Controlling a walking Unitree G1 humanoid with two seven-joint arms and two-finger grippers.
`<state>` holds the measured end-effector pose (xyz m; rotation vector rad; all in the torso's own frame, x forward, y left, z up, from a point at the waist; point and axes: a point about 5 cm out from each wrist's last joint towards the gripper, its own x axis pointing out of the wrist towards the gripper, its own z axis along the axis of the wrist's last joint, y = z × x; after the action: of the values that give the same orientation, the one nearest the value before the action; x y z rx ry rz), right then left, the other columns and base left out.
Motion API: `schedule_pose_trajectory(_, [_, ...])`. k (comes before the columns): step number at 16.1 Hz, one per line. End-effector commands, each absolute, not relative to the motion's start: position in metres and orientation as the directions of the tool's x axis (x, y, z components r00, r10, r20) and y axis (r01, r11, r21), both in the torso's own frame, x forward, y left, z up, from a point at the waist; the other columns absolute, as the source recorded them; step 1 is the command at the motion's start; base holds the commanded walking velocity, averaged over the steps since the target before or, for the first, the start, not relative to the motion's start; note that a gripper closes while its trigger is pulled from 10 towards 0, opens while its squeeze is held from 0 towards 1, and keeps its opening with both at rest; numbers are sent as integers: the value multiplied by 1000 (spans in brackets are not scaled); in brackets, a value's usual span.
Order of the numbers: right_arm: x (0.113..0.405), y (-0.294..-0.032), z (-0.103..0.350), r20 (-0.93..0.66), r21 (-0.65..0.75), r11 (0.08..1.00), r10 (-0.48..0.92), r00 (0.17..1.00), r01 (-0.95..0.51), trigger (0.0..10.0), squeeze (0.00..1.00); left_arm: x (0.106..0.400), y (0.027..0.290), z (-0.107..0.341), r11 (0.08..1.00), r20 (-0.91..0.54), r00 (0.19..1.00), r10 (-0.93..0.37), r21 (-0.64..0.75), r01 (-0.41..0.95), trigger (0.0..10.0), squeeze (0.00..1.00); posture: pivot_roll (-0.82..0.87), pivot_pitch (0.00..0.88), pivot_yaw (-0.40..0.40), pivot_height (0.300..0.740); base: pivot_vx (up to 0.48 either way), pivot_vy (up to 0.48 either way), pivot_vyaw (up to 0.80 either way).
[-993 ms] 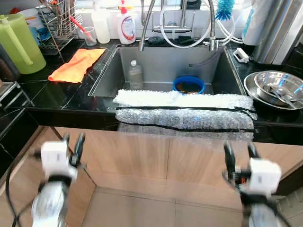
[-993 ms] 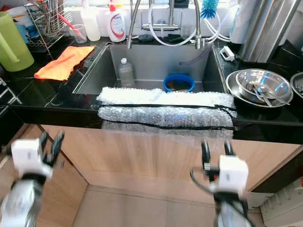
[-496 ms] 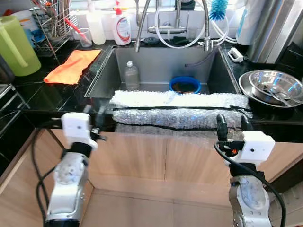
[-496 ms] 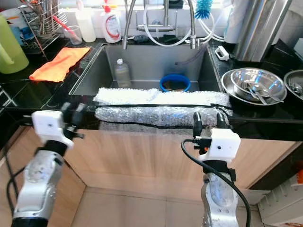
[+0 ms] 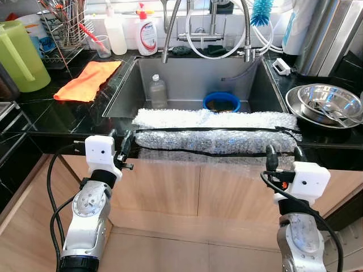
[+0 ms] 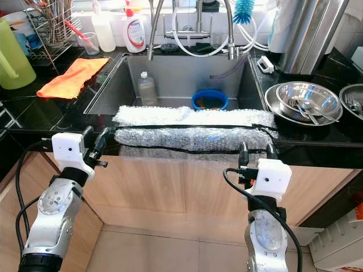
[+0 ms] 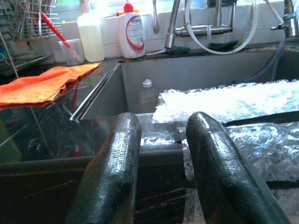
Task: Kitchen organization
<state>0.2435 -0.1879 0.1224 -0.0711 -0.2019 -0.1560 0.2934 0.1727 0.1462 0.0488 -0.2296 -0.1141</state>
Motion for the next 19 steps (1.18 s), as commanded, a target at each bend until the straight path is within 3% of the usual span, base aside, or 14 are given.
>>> schedule_pose_trajectory(1, [243, -187, 124, 202, -45, 985, -154, 967, 166, 10000, 0, 295, 177, 151, 992, 245, 963, -116, 70, 102, 10000, 0, -121, 0, 87, 740, 0, 0, -788])
schedule_pose_trajectory(7, [247, -174, 138, 264, -112, 988, -75, 962, 108, 10000, 0, 296, 175, 161, 992, 287, 951, -119, 65, 105, 10000, 0, -121, 0, 81, 740, 0, 0, -782])
schedule_pose_trajectory(19, [247, -170, 142, 272, -137, 986, -52, 961, 92, 10000, 0, 290, 172, 170, 997, 331, 940, -83, 36, 75, 10000, 0, -113, 4, 63, 740, 0, 0, -769])
